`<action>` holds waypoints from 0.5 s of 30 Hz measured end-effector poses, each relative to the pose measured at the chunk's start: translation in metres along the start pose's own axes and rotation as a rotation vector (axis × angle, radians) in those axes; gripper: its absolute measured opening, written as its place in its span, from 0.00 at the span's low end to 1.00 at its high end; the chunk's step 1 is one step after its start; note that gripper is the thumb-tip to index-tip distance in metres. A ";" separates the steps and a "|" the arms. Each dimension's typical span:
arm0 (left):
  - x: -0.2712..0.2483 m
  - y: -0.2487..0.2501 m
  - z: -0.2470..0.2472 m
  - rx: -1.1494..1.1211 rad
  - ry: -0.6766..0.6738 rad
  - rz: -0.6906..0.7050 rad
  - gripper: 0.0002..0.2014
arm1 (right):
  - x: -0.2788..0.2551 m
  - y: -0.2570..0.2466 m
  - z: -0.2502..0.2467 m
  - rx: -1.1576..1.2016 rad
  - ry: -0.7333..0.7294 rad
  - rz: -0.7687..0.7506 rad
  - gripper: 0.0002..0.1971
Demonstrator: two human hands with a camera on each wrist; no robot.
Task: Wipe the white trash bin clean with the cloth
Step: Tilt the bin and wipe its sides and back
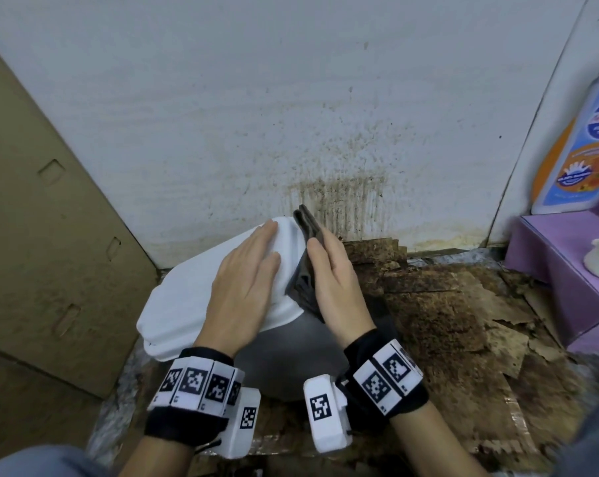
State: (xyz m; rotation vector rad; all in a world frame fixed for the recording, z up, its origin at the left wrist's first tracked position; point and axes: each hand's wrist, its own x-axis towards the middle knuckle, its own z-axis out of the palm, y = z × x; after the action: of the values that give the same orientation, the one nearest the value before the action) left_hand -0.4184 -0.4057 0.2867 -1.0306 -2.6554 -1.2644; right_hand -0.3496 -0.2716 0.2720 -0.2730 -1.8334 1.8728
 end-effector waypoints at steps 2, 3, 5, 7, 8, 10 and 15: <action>0.000 0.005 0.002 -0.156 -0.014 -0.016 0.27 | -0.003 0.001 -0.004 -0.066 -0.006 0.004 0.19; 0.000 0.009 0.003 -0.228 -0.015 -0.016 0.26 | -0.003 0.003 -0.007 -0.082 -0.002 0.015 0.20; 0.001 0.018 0.002 -0.375 -0.008 -0.014 0.24 | -0.003 0.003 -0.015 -0.113 0.005 0.024 0.23; 0.005 0.024 -0.001 -0.544 -0.004 -0.014 0.22 | -0.003 0.003 -0.025 -0.164 0.015 0.039 0.25; 0.006 0.024 -0.003 -0.593 -0.006 -0.022 0.21 | -0.003 0.003 -0.031 -0.190 0.027 0.063 0.26; 0.008 0.021 -0.004 -0.538 -0.014 -0.047 0.17 | -0.003 0.002 -0.044 -0.244 0.051 0.097 0.27; -0.004 0.000 0.007 -0.173 0.060 -0.072 0.15 | 0.000 0.003 -0.073 -0.369 0.059 0.199 0.33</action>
State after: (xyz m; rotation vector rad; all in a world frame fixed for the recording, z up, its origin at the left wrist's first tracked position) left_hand -0.4138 -0.4029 0.2807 -0.9048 -2.5984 -1.5371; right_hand -0.3152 -0.2078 0.2637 -0.6516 -2.1700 1.6160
